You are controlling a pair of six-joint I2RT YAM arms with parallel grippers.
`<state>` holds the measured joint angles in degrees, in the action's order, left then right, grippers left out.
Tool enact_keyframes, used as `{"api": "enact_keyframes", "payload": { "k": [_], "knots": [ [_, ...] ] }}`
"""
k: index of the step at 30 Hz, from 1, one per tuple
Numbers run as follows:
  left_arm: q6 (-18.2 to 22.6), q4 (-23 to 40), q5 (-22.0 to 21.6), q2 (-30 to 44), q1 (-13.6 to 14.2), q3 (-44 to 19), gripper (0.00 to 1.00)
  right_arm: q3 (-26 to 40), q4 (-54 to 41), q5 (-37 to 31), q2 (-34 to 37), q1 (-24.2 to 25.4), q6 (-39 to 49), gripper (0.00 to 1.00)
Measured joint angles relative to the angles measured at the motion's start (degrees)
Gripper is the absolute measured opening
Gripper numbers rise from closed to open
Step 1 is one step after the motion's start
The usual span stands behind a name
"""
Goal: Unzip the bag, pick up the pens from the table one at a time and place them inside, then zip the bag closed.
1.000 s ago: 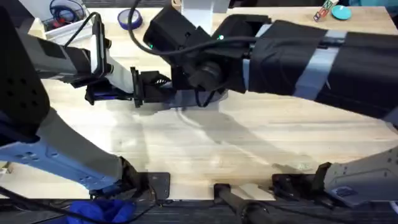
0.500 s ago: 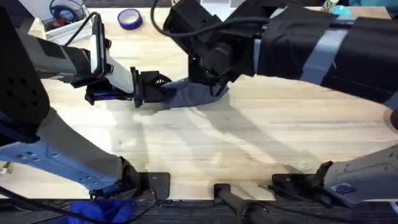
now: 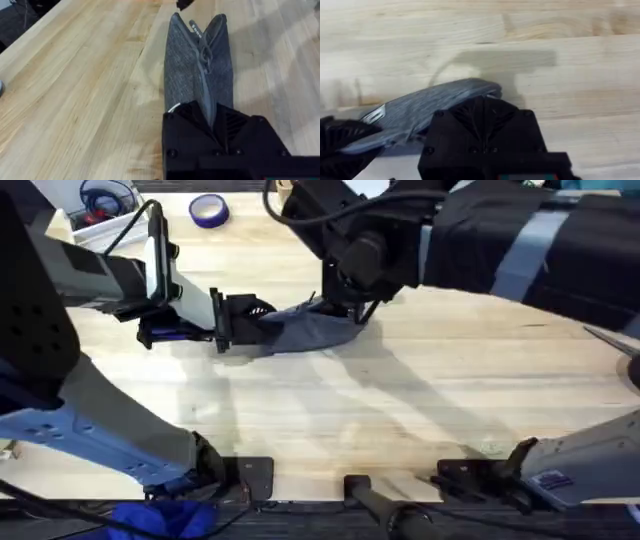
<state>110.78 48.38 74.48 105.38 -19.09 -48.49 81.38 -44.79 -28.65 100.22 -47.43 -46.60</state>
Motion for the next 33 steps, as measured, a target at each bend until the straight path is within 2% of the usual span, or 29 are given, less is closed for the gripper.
{"api": "enact_keyframes", "payload": {
  "k": [5,13,17,18,21,24,25,27,33],
  "knots": [
    [0.00,0.00,0.04,0.00,0.00,0.02,0.039,0.00,-0.33,-1.65,-0.54,1.08,0.43,0.031],
    [0.00,0.00,0.07,0.00,0.00,0.02,0.039,0.02,-0.31,-4.06,-7.50,1.08,0.60,0.031],
    [0.00,0.00,0.07,0.00,0.00,0.02,0.039,0.17,-0.30,-4.59,-8.50,1.08,0.60,0.033],
    [0.00,0.00,0.07,0.00,0.00,0.02,0.039,0.17,-0.31,-4.59,-8.44,1.08,0.63,0.186],
    [0.00,0.00,0.07,0.00,0.00,0.02,0.039,0.17,-0.30,-4.14,-8.44,1.07,0.68,0.486],
    [0.00,0.00,0.07,0.00,0.00,0.02,0.039,0.17,-0.30,-2.72,-8.44,1.06,0.80,0.863],
    [0.00,0.00,0.07,0.00,0.00,0.02,0.039,0.17,-0.31,-2.03,-8.44,1.06,1.02,0.961],
    [0.00,0.00,0.07,0.00,0.00,0.02,0.039,0.17,-0.31,-0.50,-8.44,1.06,0.92,0.993],
    [0.00,0.00,0.11,0.00,0.00,0.02,0.039,0.17,-0.31,5.32,-8.44,1.01,-2.74,0.996]
  ]
}}
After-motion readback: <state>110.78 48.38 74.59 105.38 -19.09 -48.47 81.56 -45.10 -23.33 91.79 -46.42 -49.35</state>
